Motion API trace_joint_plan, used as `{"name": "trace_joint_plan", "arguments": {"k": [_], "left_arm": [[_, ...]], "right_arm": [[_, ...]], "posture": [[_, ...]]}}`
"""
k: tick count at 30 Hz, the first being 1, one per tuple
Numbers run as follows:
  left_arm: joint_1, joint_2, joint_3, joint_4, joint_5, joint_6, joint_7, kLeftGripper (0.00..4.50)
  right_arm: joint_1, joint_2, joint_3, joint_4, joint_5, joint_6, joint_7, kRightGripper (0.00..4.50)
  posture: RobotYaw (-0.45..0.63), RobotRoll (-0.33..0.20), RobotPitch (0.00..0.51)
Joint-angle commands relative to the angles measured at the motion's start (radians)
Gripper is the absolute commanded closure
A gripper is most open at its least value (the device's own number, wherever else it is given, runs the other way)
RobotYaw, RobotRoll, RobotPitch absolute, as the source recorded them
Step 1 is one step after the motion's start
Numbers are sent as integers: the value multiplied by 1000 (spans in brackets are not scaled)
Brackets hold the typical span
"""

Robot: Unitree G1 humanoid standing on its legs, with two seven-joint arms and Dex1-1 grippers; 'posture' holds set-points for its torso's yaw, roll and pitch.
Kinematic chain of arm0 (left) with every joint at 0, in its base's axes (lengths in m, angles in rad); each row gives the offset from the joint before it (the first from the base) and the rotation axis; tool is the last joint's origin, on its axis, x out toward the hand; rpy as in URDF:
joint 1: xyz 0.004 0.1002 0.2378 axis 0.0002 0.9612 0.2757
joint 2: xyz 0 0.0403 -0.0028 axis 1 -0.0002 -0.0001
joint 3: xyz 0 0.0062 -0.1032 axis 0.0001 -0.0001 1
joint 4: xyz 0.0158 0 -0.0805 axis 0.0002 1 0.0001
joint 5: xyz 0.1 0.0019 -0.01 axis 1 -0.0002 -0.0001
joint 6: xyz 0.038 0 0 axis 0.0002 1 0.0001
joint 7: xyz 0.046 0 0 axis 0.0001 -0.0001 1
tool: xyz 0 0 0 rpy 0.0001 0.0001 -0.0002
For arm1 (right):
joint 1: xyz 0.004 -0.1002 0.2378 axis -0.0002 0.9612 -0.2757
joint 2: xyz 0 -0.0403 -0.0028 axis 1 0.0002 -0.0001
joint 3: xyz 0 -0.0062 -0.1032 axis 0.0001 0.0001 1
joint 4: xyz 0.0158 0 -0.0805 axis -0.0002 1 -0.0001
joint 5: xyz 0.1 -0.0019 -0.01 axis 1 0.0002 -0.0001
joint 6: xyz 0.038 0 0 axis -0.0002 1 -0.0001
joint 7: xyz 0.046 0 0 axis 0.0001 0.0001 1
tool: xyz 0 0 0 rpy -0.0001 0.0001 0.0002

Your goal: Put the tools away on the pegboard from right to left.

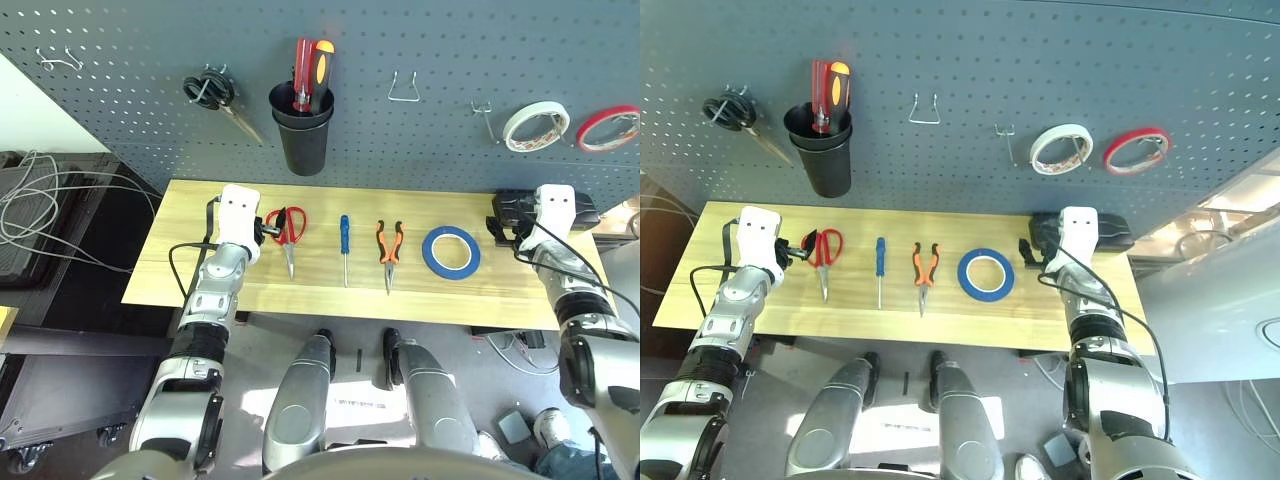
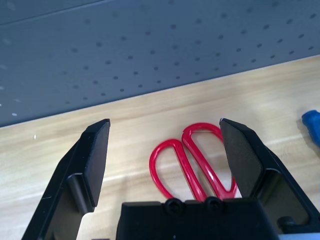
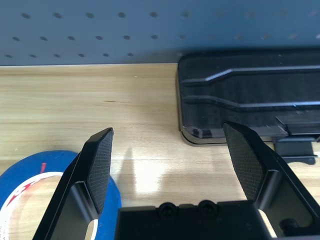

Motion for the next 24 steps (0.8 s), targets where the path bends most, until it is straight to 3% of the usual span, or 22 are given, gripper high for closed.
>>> {"name": "trace_joint_plan", "arguments": {"k": [1,9,13,19,24], "left_arm": [[9,-1,-1,38,11,17,9,36],[2,3,-47,-4,-11,19,-121,36],[-11,18,-83,-78,-24,56,-231,36],[-32,55,-230,-168,42,80,-398,36],[-61,29,-309,-166,68,81,-454,36]], "right_arm": [[21,-12,-6,2,5,17,12,0],[24,-35,9,-113,19,160,60,0],[60,-32,51,-242,6,396,66,0],[100,6,89,-365,-1,567,29,0],[106,39,95,-379,-11,616,-8,0]], "posture": [[81,0,309],[79,0,301],[77,0,287],[103,0,289],[113,0,314]]}}
